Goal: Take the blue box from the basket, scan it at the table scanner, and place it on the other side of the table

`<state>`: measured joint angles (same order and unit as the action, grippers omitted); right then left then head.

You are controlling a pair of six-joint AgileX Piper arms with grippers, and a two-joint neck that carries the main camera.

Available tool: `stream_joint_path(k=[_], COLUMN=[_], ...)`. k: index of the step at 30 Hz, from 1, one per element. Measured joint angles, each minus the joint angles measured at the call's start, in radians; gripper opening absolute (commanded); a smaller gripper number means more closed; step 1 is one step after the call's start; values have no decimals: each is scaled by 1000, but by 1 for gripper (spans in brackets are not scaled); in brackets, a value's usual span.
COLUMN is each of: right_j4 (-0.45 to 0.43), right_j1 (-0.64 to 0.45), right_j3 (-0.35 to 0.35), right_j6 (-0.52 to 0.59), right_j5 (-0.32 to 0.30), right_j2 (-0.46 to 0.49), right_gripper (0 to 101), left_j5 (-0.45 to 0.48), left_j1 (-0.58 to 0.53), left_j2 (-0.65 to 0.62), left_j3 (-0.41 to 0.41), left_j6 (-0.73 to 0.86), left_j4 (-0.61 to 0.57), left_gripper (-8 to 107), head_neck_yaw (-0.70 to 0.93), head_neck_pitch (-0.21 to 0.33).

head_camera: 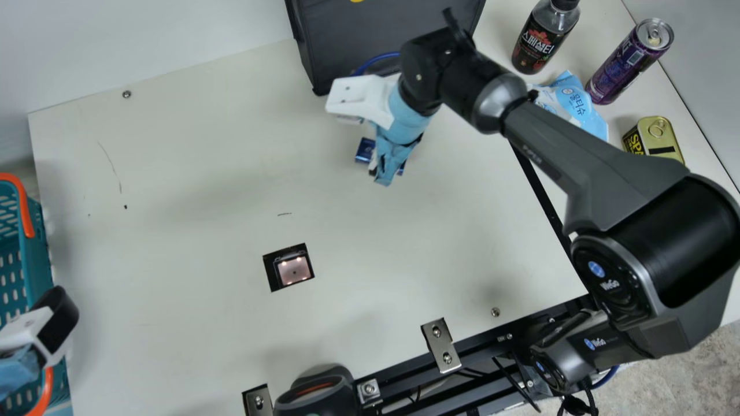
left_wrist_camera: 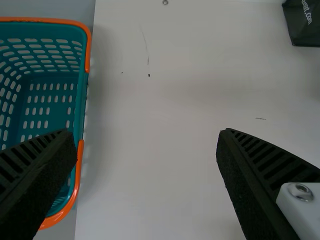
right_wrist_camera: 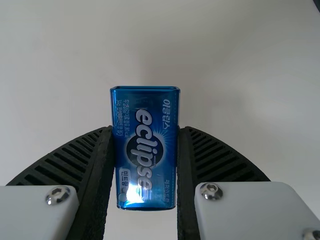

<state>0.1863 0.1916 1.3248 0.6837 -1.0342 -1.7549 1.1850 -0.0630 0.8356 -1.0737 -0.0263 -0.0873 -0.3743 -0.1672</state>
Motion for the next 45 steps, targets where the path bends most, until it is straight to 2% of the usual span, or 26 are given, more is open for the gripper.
stream_joint_path(k=[13,20,29,34,45], right_j4=[-74,-90,-79,-62,-37], right_j1=[-207,-317,-474,-574,-788], right_j3=[-114,-188,-280,-308,-331], right_j6=[-197,-219,-160,-102,43], right_j5=[12,3,-20,-28,-4], right_j2=[115,196,302,338,321], right_gripper=[0,0,0,0,0], left_j5=[0,0,0,0,0], left_j1=[0,0,0,0,0], left_j2=[0,0,0,0,0], left_j3=[0,0,0,0,0], left_j6=[0,0,0,0,0], left_j4=[0,0,0,0,0], left_gripper=[90,90,90,90,90], head_neck_yaw=[0,0,0,0,0], head_neck_pitch=[0,0,0,0,0])
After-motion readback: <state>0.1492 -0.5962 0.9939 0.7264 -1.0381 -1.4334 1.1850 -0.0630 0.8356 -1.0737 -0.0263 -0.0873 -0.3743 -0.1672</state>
